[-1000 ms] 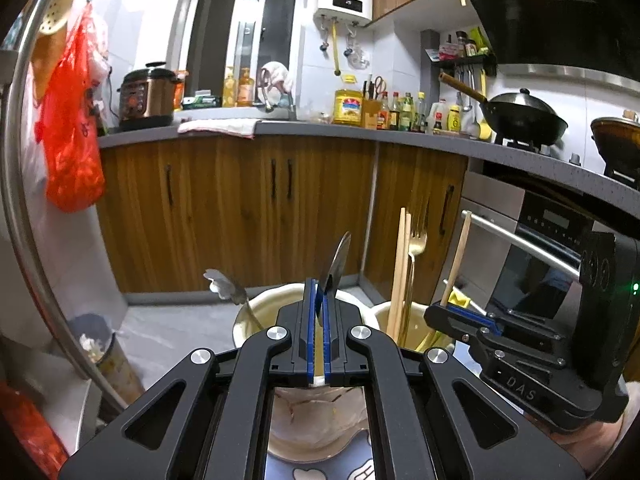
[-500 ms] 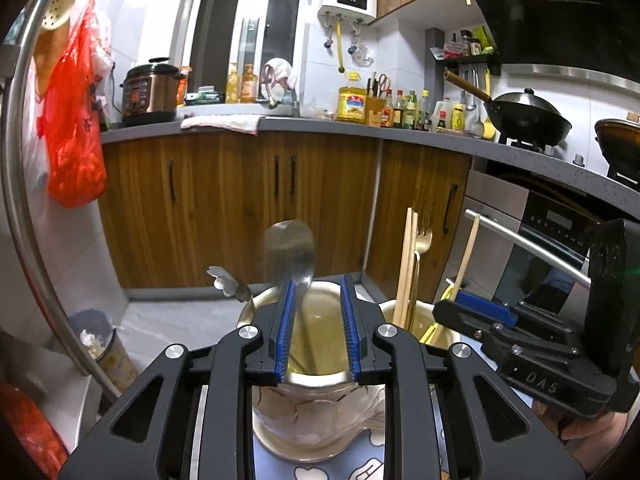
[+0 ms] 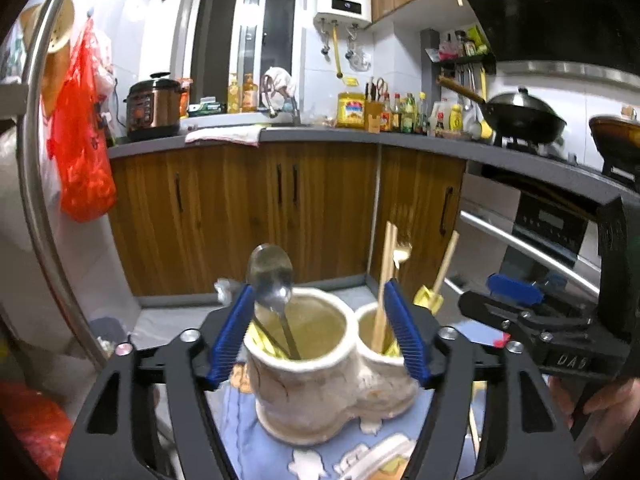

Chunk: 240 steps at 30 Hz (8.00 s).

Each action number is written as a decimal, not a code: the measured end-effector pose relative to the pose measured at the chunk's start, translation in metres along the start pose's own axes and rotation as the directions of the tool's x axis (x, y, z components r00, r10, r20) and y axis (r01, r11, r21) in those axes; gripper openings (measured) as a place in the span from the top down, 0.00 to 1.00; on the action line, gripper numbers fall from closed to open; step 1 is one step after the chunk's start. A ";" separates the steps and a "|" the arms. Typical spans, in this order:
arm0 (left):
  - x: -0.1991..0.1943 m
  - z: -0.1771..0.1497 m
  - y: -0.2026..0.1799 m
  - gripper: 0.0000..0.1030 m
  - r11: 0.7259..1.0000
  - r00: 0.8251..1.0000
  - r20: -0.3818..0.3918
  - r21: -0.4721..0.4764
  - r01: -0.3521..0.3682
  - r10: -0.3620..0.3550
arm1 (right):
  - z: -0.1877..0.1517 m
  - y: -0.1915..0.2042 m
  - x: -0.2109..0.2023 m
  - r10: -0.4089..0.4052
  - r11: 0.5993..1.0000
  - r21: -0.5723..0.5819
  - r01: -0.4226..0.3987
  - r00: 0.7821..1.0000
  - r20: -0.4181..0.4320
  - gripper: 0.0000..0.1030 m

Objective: Organize utensils
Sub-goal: 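Withdraw both open tools from the holder back over the cloth, then grasp the last wooden chopstick on the cloth with the right tool, then close the left tool on the silver fork handle, then lift the fork with the left tool while the right tool carries the chopstick to the holder, then lower the fork into the holder with the left tool while the right tool drops the chopstick in, then withdraw both open tools away from the holder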

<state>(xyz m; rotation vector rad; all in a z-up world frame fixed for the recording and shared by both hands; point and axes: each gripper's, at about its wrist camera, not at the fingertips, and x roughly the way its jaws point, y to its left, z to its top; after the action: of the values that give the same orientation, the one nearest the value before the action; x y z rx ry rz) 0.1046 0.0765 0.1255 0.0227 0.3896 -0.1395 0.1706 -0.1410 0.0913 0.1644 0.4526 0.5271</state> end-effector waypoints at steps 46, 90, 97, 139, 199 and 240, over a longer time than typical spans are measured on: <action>0.020 -0.101 -0.071 0.17 0.988 0.947 -0.300 0.061 0.141 -0.117 | -0.116 -0.043 0.012 -0.087 0.979 0.122 0.161 0.882 -0.463 0.82; 0.032 -0.116 -0.078 0.17 0.980 0.908 -0.374 -0.013 0.197 -0.187 | -0.112 -0.029 -0.061 -0.173 0.978 0.052 0.200 0.932 -0.320 0.94; 0.050 -0.132 -0.104 0.25 0.963 0.848 -0.455 -0.139 0.231 -0.270 | -0.104 -0.071 -0.074 -0.190 0.962 0.139 0.235 0.942 -0.276 0.94; 0.015 -0.068 -0.092 0.97 0.989 0.966 -0.220 0.036 0.145 -0.133 | -0.092 -0.056 -0.070 -0.060 0.985 0.148 0.089 0.980 -0.189 0.94; 0.041 0.013 0.007 0.97 0.978 0.993 -0.057 0.187 -0.095 0.107 | -0.026 0.016 0.065 0.065 0.993 -0.096 -0.063 0.998 0.021 0.95; -0.046 -0.030 -0.014 0.09 0.989 0.987 -0.076 0.048 -0.140 0.143 | -0.040 0.018 -0.053 -0.040 0.998 -0.059 0.036 0.998 -0.058 0.05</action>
<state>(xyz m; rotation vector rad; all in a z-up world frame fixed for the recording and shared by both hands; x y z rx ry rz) 0.0489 0.0699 0.1151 0.0982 0.4629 -0.0065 0.1030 -0.1517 0.0802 0.0842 0.4968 0.5083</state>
